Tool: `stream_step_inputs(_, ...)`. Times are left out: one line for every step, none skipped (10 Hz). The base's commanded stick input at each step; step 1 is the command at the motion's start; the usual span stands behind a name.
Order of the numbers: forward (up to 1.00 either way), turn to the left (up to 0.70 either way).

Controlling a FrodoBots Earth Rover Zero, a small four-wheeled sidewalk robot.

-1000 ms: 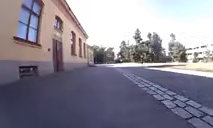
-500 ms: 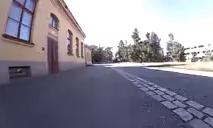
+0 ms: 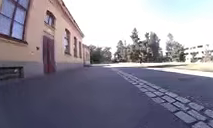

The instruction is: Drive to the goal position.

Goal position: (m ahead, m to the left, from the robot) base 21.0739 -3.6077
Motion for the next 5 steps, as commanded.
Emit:
stream_step_inputs(0.69, 0.0)
stream_step_inputs(0.69, 0.0)
stream_step_inputs(0.69, 0.0)
stream_step_inputs(0.69, 0.0)
stream_step_inputs(0.69, 0.0)
